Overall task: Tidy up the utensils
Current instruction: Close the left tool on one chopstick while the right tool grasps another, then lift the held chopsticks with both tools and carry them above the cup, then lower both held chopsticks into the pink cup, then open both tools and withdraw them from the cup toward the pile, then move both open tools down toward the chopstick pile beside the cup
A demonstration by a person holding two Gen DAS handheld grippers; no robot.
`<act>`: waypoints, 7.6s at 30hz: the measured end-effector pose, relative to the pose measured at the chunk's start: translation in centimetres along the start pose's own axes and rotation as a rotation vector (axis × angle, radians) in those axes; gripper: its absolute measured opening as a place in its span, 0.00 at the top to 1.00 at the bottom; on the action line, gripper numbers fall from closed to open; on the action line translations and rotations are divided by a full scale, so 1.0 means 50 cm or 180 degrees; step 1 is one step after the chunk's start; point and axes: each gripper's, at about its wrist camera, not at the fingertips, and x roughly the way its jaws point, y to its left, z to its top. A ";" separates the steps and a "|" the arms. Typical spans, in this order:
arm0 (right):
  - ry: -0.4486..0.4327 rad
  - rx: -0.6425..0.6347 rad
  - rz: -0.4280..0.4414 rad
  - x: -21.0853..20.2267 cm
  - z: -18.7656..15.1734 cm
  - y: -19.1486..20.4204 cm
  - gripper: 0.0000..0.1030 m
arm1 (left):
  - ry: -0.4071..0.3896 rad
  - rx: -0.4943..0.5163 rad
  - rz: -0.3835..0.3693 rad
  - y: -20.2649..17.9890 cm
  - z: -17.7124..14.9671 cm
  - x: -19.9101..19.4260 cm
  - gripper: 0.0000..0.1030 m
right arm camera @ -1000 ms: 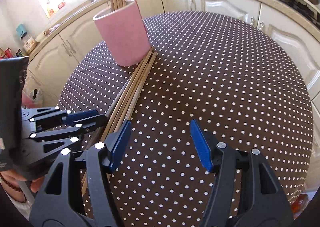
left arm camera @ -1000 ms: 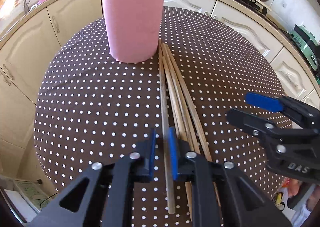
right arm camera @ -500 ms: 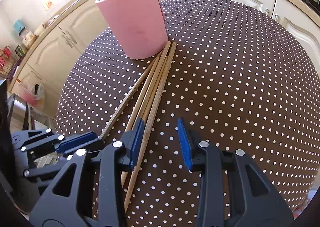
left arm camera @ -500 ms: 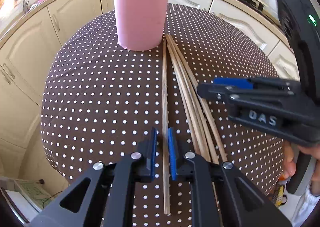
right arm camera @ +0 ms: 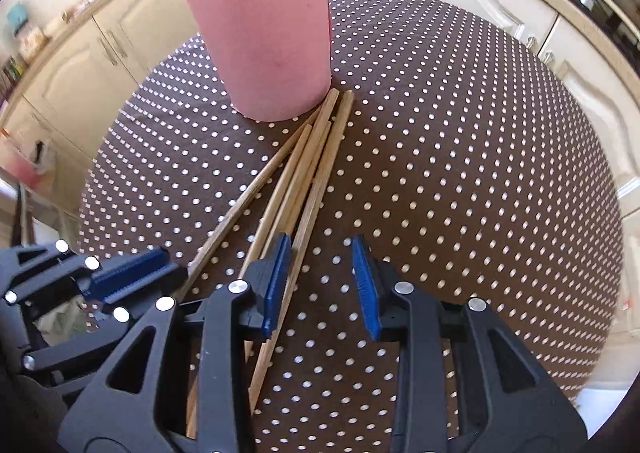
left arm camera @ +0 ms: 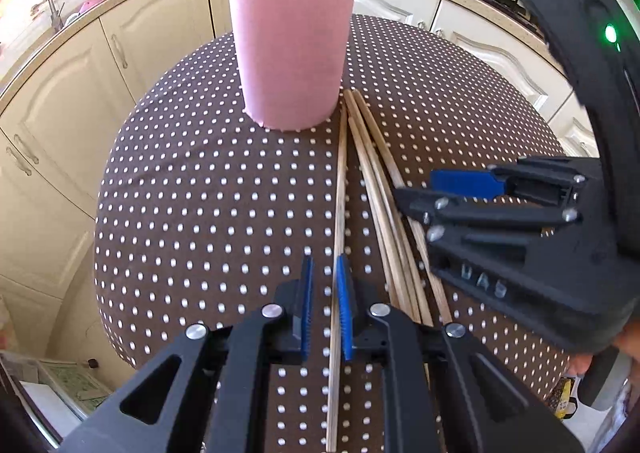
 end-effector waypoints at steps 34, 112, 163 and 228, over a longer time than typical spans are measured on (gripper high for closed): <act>0.0545 -0.0085 0.0338 0.027 0.122 -0.104 0.91 | 0.0207 0.0281 0.0151 -0.063 0.132 0.086 0.95; -0.3358 0.0288 0.1257 -0.259 0.200 -0.164 0.94 | -0.3717 -0.0886 0.0080 0.058 0.247 -0.260 0.95; -0.2749 0.0094 0.0477 -0.202 0.056 -0.117 0.64 | -0.2555 -0.0490 0.0370 0.041 0.150 -0.195 0.50; -0.1039 0.0433 0.0562 -0.121 -0.180 -0.206 0.44 | -0.0333 -0.0081 -0.0076 -0.067 0.000 -0.024 0.51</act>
